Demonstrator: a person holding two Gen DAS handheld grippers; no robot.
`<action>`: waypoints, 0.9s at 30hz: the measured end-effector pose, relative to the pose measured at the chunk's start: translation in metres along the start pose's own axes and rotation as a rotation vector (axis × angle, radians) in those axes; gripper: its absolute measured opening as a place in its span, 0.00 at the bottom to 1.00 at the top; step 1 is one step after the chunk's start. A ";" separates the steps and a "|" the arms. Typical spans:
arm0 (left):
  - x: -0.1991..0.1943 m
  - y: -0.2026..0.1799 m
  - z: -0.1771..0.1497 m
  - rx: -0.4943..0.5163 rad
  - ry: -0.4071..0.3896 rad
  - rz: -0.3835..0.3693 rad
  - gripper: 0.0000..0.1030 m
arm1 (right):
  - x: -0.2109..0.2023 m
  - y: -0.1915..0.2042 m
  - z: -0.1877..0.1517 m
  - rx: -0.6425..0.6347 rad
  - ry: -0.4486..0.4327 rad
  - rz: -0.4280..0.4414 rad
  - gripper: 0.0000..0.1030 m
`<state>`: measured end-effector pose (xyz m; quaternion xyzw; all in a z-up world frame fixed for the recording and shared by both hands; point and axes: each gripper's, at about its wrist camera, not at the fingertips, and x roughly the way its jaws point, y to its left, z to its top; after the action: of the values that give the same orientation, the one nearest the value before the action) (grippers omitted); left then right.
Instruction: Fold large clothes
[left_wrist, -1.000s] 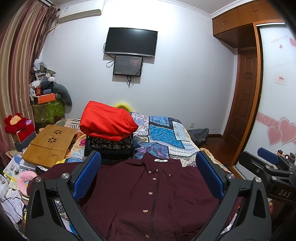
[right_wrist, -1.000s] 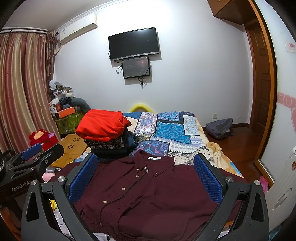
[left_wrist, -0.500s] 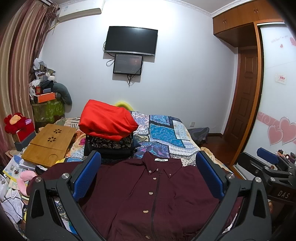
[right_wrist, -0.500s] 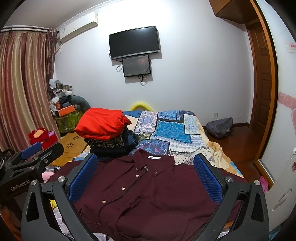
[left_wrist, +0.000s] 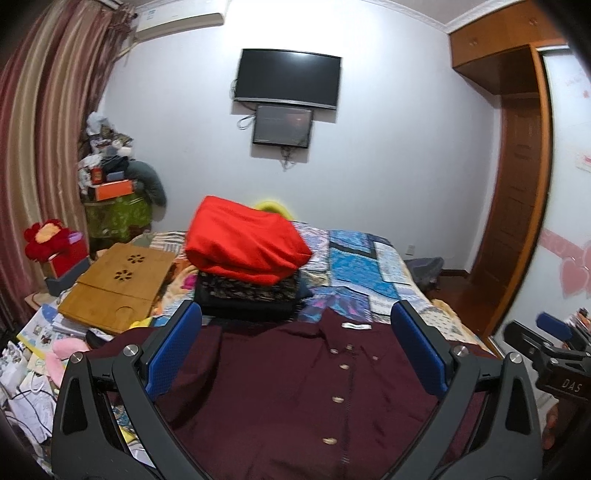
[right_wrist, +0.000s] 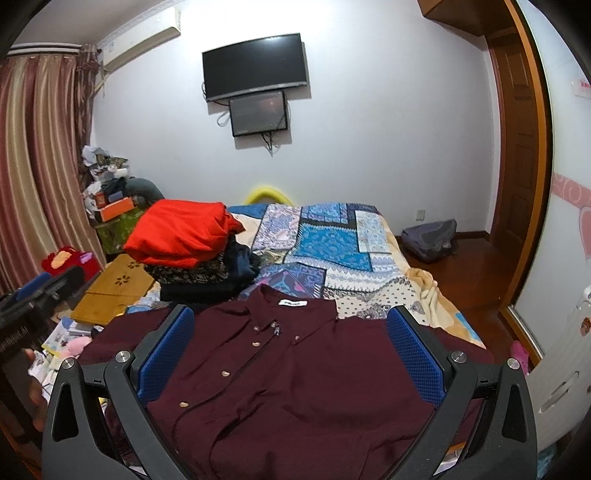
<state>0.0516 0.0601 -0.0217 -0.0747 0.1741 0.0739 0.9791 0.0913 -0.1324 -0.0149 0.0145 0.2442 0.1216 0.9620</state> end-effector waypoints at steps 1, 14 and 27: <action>0.004 0.009 0.001 -0.013 0.000 0.018 1.00 | 0.006 -0.002 0.000 0.005 0.013 -0.006 1.00; 0.071 0.144 -0.023 -0.157 0.117 0.364 1.00 | 0.058 -0.017 -0.001 0.010 0.128 -0.094 1.00; 0.142 0.329 -0.133 -0.730 0.460 0.391 1.00 | 0.109 -0.014 -0.010 0.022 0.259 -0.104 1.00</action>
<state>0.0829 0.3758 -0.2346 -0.3941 0.3602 0.2945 0.7926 0.1822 -0.1202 -0.0758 -0.0032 0.3681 0.0699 0.9272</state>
